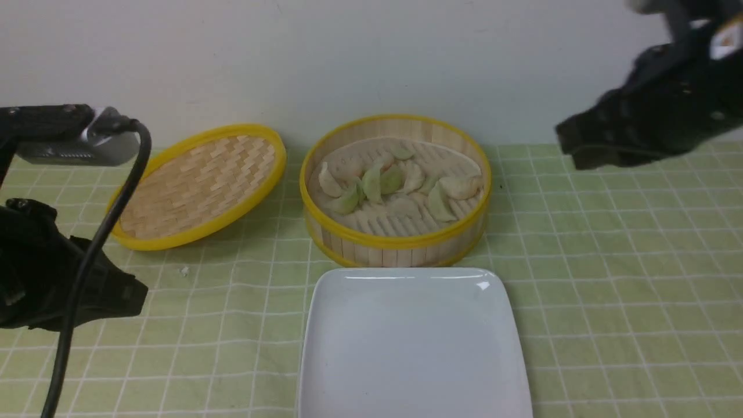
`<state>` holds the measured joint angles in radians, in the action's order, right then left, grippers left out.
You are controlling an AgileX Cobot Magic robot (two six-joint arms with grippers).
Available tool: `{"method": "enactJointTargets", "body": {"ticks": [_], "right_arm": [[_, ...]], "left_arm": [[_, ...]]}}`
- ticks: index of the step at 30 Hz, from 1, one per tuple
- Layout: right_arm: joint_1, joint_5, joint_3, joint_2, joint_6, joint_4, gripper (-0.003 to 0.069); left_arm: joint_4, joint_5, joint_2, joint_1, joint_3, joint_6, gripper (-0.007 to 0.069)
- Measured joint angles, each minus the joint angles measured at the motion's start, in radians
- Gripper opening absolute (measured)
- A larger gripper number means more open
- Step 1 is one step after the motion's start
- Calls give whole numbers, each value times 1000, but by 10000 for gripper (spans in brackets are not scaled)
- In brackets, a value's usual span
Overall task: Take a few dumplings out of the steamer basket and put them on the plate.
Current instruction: Use the right arm to grab a dumpling from inside the steamer
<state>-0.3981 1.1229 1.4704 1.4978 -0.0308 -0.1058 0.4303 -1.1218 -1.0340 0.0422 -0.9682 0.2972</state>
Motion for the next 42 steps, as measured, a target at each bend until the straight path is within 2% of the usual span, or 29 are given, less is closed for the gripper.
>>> {"method": "enactJointTargets", "body": {"ticks": [4, 14, 18, 26, 28, 30, 31, 33, 34, 35, 38, 42], "right_arm": [[0, 32, 182, 209, 56, -33, -15], [0, 103, 555, 637, 66, -22, 6], [0, 102, 650, 764, 71, -23, 82], [0, 39, 722, 911, 73, -25, 375], [-1, 9, 726, 931, 73, -25, 416], [-1, -3, 726, 945, 73, -29, 418], [-1, -4, 726, 954, 77, -31, 390], [-1, 0, 730, 956, 81, -29, 319], [-1, 12, 740, 955, 84, -30, 236], [-1, 29, 747, 955, 89, -30, 220], [-1, 107, 801, 938, 105, -30, 237], [-1, 119, 852, 850, 107, -47, 237]], "left_arm": [[-25, -14, 19, 0, 0, 1, -6], [-45, -76, 79, 0, -1, -4, -6], [-46, -111, 107, 0, -1, -26, -6], [-61, -126, 180, 0, -1, -51, -6], [-60, -128, 196, 0, -2, -52, -6], [-60, -129, 204, 0, -2, -55, -6], [-60, -129, 208, 0, -2, -59, -6], [-61, -129, 210, 0, -2, -61, -6], [-61, -129, 210, 0, -2, -62, -6], [-61, -129, 210, 0, -2, -65, -6], [-62, -129, 210, 0, -2, -67, -6], [-64, -130, 210, 0, -2, -69, -6]]}}
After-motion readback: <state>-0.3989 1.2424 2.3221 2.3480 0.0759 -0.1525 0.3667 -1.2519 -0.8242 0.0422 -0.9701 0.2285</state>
